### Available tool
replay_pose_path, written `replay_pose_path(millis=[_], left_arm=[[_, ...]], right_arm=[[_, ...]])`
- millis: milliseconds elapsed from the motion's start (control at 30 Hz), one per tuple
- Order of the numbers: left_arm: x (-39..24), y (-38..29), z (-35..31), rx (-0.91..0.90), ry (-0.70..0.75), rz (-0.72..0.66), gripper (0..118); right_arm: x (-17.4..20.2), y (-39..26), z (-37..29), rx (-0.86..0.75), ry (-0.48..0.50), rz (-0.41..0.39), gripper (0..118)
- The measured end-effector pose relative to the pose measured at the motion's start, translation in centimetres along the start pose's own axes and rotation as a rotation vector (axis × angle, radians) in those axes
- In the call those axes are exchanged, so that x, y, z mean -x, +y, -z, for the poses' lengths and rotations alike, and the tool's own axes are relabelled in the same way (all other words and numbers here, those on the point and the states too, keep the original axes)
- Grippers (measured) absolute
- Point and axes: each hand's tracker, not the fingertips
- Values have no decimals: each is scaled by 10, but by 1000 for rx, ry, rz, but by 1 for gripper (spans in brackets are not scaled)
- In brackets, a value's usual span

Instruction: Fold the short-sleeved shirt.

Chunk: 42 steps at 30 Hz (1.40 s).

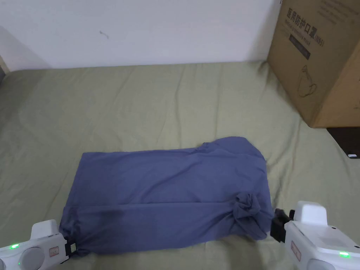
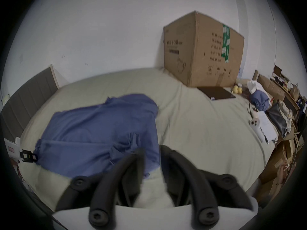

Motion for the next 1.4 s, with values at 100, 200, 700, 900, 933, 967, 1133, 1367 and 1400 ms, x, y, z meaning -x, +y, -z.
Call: replay_pose_path(millis=[100,200,700,900,933,967,1133,1367,1400], left_arm=[[-5,3,-5,-35,4,14,6],[-9,5,-18,-61,-6,28,6],[7,1,-26,-89,-34,-24,6],[13,-4,-53,-119,-41,-60,6],[16,-7,-57,-120,-37,-60,6],[18,-11,-55,-118,-37,-63,6],[32,-49,-65,-77,-45,-66,6],[42,-79,-35,7,-10,-61,6],[42,-80,-31,15,-3,-59,6]], right_arm=[[4,-10,30,119,11,-39,89],[10,-19,55,207,28,-49,89],[-1,-25,59,180,130,33,9],[-28,-36,10,154,150,115,9],[-33,-41,2,161,147,98,9],[-37,-47,-6,180,158,169,9],[-58,-78,-26,188,59,218,9],[-63,-105,-2,300,-14,219,8],[-62,-107,0,321,-20,165,8]])
